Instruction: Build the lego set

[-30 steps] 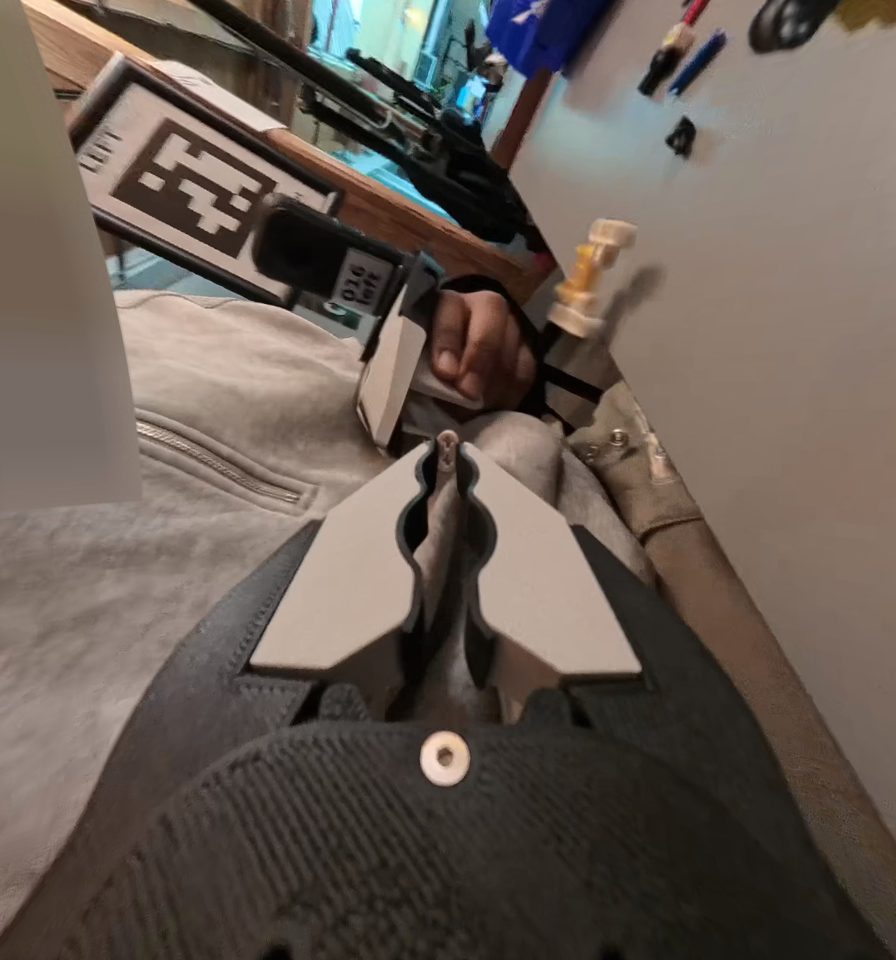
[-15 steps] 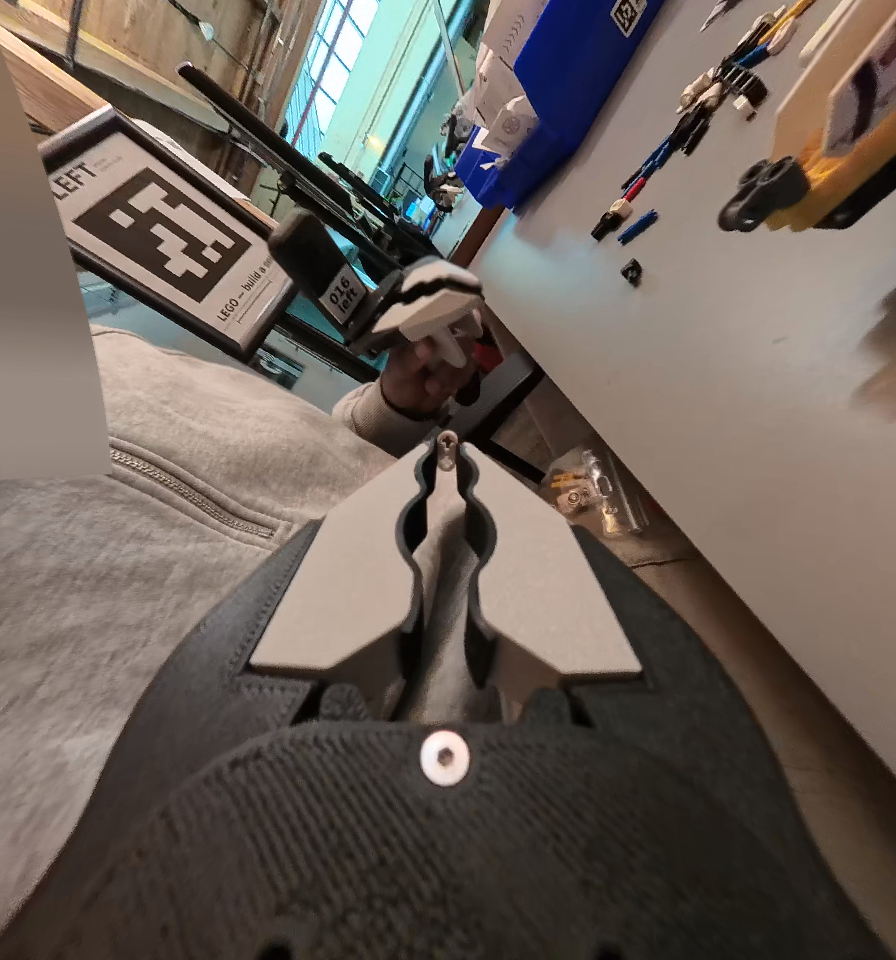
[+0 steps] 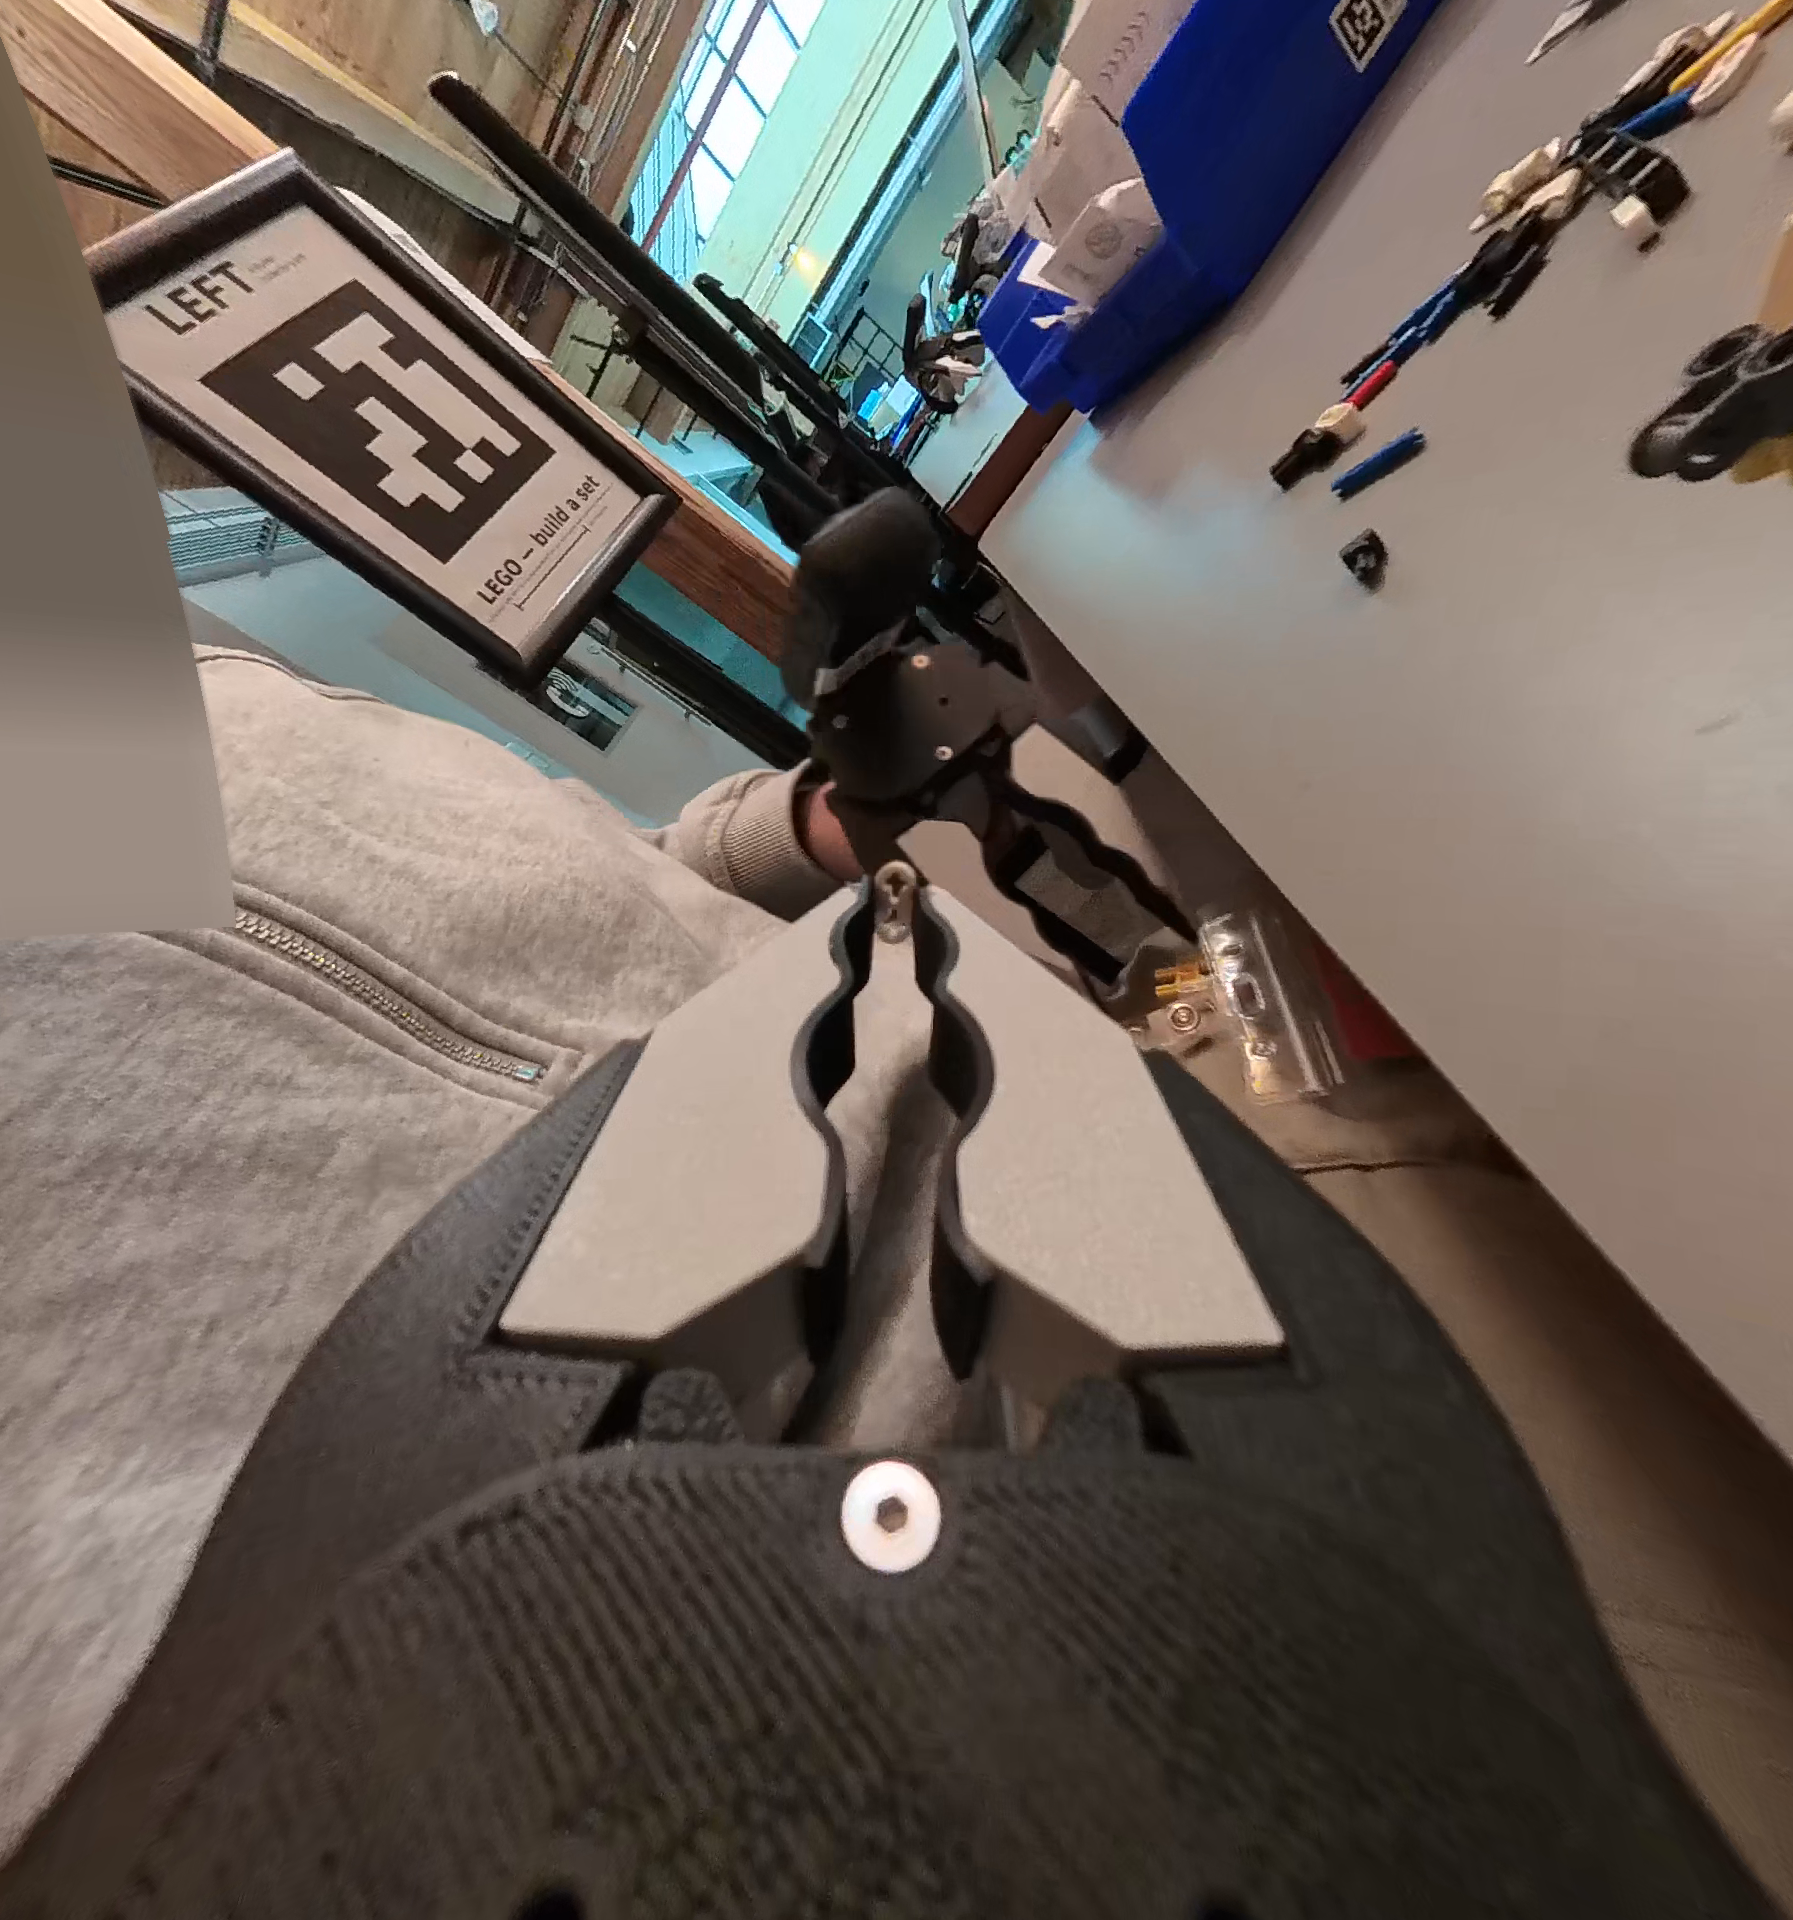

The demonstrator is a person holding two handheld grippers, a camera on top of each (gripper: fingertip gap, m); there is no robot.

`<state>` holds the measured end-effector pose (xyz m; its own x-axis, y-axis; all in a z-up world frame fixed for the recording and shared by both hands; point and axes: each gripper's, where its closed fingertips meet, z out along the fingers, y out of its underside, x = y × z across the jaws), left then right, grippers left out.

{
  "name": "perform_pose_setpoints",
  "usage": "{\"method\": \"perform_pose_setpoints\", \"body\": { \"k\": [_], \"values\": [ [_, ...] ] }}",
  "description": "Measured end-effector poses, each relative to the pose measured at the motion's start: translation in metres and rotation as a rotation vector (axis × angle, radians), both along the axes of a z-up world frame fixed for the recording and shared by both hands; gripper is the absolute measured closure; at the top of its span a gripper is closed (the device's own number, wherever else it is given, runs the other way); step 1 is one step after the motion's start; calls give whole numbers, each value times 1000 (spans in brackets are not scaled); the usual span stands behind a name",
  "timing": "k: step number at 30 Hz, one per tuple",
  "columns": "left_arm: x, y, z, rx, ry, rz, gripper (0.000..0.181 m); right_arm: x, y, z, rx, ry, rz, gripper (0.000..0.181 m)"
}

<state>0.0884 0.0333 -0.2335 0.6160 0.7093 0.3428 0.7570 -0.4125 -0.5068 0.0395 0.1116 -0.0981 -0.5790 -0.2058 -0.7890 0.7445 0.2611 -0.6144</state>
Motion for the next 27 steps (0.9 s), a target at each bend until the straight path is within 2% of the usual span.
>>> {"method": "perform_pose_setpoints", "body": {
  "k": [2,6,10,18,22,27],
  "values": [
    [0,1,-7,-17,-57,-4,139,1,2,3,-19,3,-4,177],
    [-5,6,-8,-19,-47,-25,142,4,8,6,-48,4,-13,177],
    [-5,8,-9,-24,-55,-27,155,8,15,7,-78,-8,-26,177],
    [23,-2,2,-47,-63,-89,154,6,31,12,-117,16,-78,177],
    [30,-1,32,81,-69,-80,160,4,36,15,-125,29,-93,177],
    [4,16,103,284,110,-76,181,2,38,20,-129,63,-104,177]
  ]
}}
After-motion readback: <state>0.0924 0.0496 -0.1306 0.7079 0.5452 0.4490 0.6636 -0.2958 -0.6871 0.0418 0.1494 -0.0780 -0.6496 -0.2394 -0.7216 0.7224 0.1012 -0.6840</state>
